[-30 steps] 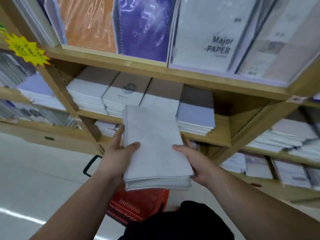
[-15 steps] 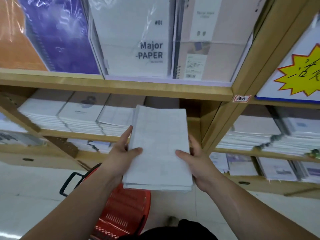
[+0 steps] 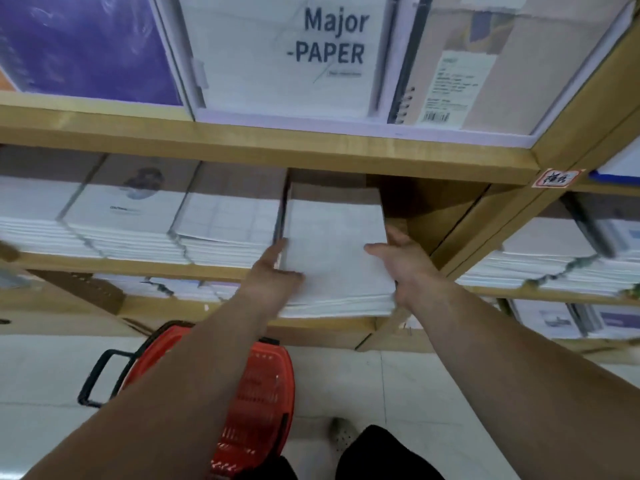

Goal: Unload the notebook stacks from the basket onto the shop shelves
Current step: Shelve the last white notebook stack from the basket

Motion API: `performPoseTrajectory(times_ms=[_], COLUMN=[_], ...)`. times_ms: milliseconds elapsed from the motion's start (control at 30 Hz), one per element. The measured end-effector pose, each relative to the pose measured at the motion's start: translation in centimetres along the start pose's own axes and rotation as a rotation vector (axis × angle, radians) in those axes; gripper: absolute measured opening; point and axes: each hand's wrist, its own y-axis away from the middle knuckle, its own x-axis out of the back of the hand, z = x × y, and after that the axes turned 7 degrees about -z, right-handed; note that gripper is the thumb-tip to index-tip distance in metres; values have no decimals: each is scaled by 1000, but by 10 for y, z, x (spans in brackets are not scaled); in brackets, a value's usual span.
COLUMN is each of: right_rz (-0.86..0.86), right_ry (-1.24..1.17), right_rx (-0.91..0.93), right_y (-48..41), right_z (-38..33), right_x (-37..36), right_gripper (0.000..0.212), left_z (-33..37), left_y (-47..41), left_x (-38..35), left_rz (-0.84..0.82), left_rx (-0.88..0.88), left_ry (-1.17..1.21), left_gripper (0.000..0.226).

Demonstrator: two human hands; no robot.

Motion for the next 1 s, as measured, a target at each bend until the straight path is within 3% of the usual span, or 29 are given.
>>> performPoseTrajectory(times_ms=[167,267,333,400,500,600,700,900,1000], right_rz=[116,175,194,238,284,249,244,203,197], right_ry=[23,59,102,129,227,377,517,599,593], right_rx=[-43,-29,15,93,169,207,273,260,269], right_y=[-10,-14,-22,-40,-68,-84,-75,-42,-46], right_z=[16,7,-1,-13,-40,-40,-16,27,29], right_x=[-16,-16,-21,-27,-38,-35,-22,-8,-11], right_gripper=[49,48,51,48,49,49,51,72,76], left_z=[-36,-38,-29,-14,13,21,3,-25,-14], left_y=[10,1,-7,-23,-47,-52,-34,-33,-38], left_x=[9,5,4,6,10,1,-11,-14,-17], left_rz=[-25,-25,17,91,159,102,99,86,99], left_rx=[69,66,54,16,-79,-77,-68,-30,-36], left_ry=[-121,-15,18,136,121,155,14,386,404], left_gripper=[67,75,80,75,65,60,60,60,49])
